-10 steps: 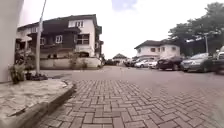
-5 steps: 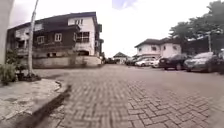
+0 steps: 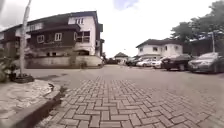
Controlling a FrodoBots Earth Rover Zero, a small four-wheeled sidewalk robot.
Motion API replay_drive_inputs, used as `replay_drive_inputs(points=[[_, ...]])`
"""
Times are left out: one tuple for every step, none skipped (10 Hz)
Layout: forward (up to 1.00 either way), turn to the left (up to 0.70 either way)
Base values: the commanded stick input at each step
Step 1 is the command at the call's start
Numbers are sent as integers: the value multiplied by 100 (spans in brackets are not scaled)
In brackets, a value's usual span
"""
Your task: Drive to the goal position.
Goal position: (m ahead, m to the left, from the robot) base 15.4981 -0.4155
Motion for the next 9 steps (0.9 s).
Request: replay_drive_inputs(points=[[70, 30], [70, 0], [70, 0], [70, 0], [70, 0], [70, 0], [70, 0], [70, 0], [70, 0]])
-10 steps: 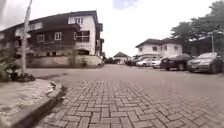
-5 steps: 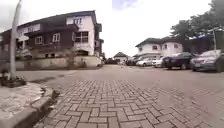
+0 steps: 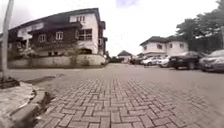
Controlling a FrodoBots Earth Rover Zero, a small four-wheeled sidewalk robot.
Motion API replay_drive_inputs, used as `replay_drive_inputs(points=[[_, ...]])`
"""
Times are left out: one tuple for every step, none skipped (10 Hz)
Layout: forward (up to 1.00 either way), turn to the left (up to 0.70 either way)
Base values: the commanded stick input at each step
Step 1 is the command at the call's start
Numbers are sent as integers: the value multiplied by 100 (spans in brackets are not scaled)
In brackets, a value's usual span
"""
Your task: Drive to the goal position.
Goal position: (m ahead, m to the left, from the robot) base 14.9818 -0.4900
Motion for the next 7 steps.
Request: replay_drive_inputs(points=[[70, 0], [70, 0], [70, 0], [70, 0], [70, 0], [70, 0], [70, 0]])
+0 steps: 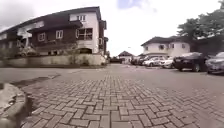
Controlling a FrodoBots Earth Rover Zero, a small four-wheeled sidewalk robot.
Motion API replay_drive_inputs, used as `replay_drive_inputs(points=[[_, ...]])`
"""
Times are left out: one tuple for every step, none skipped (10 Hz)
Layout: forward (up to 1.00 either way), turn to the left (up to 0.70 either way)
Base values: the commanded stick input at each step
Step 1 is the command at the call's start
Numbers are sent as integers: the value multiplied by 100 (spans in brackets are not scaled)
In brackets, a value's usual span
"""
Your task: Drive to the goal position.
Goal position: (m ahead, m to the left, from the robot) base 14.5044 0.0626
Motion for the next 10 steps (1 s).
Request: replay_drive_inputs(points=[[70, 0], [70, 0], [70, 0], [70, 0], [70, 0], [70, 0], [70, 0], [70, 0], [70, 0], [70, 0]])
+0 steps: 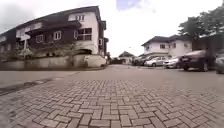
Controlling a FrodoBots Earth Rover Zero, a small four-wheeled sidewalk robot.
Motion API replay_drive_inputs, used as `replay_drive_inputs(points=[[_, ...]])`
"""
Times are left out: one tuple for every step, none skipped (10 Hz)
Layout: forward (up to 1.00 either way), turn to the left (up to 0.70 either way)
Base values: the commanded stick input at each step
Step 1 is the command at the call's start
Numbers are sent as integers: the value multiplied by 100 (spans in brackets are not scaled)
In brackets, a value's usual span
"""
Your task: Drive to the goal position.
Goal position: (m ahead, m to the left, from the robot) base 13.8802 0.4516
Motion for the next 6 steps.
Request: replay_drive_inputs(points=[[70, 0], [70, 0], [70, 0], [70, 0], [70, 0], [70, 0]])
